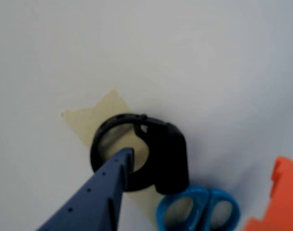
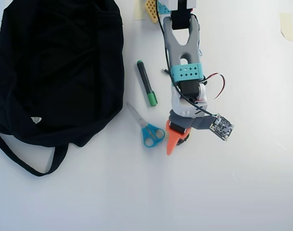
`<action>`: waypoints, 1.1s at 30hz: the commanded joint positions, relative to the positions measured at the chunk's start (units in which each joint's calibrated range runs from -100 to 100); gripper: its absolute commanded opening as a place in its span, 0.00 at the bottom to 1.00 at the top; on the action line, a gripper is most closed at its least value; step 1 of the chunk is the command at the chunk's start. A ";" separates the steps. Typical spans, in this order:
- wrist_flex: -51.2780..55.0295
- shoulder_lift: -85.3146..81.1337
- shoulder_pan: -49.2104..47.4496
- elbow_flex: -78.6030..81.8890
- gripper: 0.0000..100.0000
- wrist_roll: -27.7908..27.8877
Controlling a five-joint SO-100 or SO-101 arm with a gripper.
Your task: Put the bike light into the black bag
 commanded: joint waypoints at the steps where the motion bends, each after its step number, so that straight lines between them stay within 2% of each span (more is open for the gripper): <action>1: -1.84 0.02 -0.34 -2.32 0.36 -0.15; 20: -2.19 3.01 -0.04 -2.95 0.35 0.11; 27: -2.19 3.01 -0.27 -2.86 0.17 -0.20; 33: -2.19 3.01 -0.27 -3.22 0.07 -0.20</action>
